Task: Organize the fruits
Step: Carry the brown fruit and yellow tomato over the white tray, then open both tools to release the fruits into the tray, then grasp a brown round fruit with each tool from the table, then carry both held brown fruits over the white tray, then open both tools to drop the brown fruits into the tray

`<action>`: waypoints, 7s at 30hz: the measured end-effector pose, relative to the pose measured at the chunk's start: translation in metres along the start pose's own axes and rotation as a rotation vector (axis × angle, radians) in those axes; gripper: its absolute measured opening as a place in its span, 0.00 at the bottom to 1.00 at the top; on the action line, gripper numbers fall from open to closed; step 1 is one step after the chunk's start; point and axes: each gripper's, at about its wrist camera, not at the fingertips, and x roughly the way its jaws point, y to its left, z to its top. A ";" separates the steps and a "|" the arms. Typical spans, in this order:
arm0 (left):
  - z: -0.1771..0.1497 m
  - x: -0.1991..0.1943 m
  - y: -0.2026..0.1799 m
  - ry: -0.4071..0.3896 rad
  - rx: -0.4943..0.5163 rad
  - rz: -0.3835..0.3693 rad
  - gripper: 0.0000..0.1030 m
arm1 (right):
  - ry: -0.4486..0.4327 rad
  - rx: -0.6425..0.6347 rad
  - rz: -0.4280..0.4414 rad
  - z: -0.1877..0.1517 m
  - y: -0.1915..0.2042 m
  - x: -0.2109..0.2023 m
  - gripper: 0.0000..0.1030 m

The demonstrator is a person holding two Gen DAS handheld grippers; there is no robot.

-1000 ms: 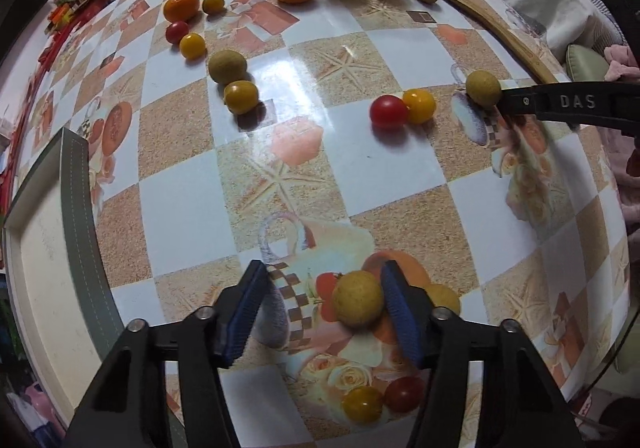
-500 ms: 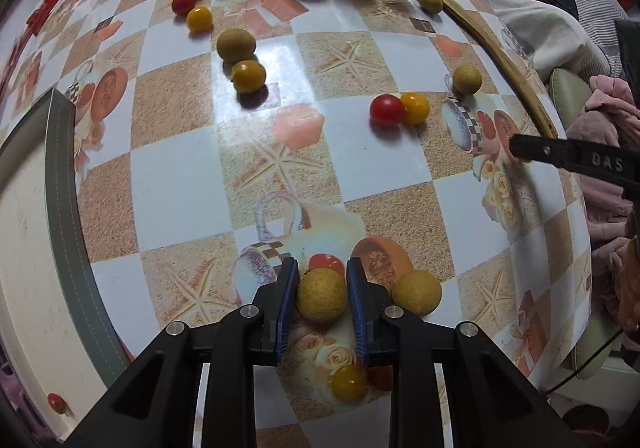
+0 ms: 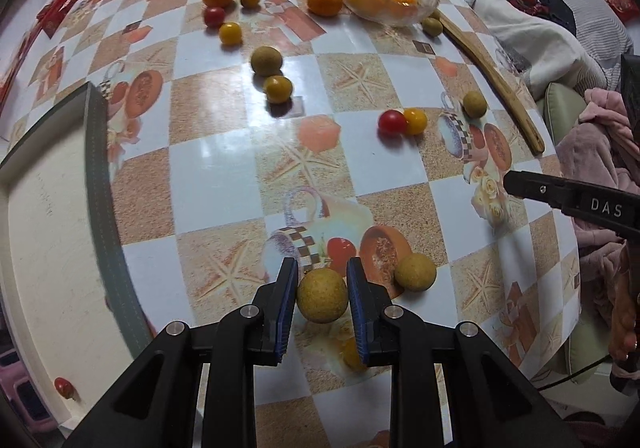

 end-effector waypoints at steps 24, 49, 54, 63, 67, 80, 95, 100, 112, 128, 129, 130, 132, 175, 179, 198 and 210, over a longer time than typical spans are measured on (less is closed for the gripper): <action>-0.058 -0.058 0.185 -0.109 -0.315 0.186 0.26 | 0.039 -0.353 0.128 0.006 0.227 0.021 0.22; -0.076 -0.032 0.239 -0.079 -0.357 0.370 0.74 | 0.158 -0.579 0.086 0.008 0.364 0.113 0.48; -0.080 -0.032 0.238 -0.059 -0.345 0.368 0.74 | 0.163 -0.552 0.141 0.011 0.372 0.110 0.73; -0.078 -0.042 0.224 -0.061 -0.315 0.360 0.74 | 0.051 -0.441 0.186 0.028 0.346 0.066 0.86; -0.072 -0.049 0.204 -0.080 -0.271 0.342 0.74 | 0.037 -0.364 0.142 0.031 0.307 0.054 0.86; -0.036 -0.050 0.092 -0.110 -0.028 0.248 0.74 | 0.058 -0.077 -0.037 -0.001 0.116 0.028 0.86; -0.027 -0.006 -0.028 -0.010 0.155 0.111 0.74 | 0.078 0.064 -0.114 -0.027 0.005 0.013 0.86; -0.022 0.007 -0.047 0.011 0.154 0.103 0.74 | 0.073 0.021 -0.123 -0.023 -0.003 0.011 0.86; -0.016 0.038 -0.070 0.037 0.150 0.156 0.74 | 0.020 -0.099 -0.173 0.019 -0.009 0.021 0.86; -0.001 0.054 -0.091 0.042 0.126 0.152 0.50 | -0.037 -0.159 -0.204 0.071 0.001 0.038 0.59; -0.001 0.053 -0.093 0.043 0.127 0.150 0.48 | -0.044 -0.163 -0.204 0.075 0.004 0.038 0.49; -0.001 0.053 -0.095 0.041 0.129 0.144 0.45 | -0.048 -0.164 -0.198 0.078 0.006 0.038 0.35; 0.001 0.053 -0.096 0.038 0.137 0.138 0.29 | -0.048 -0.161 -0.178 0.087 0.007 0.037 0.27; -0.042 -0.058 0.108 -0.104 -0.243 0.128 0.29 | -0.004 -0.331 0.011 -0.003 0.146 0.003 0.27; -0.049 -0.065 0.148 -0.119 -0.300 0.178 0.29 | 0.005 -0.379 0.043 -0.003 0.185 0.009 0.27; -0.041 -0.036 0.259 -0.112 -0.438 0.304 0.29 | 0.053 -0.536 0.121 0.038 0.351 0.077 0.27; -0.047 -0.028 0.260 -0.077 -0.404 0.337 0.73 | 0.121 -0.595 0.041 0.036 0.372 0.115 0.45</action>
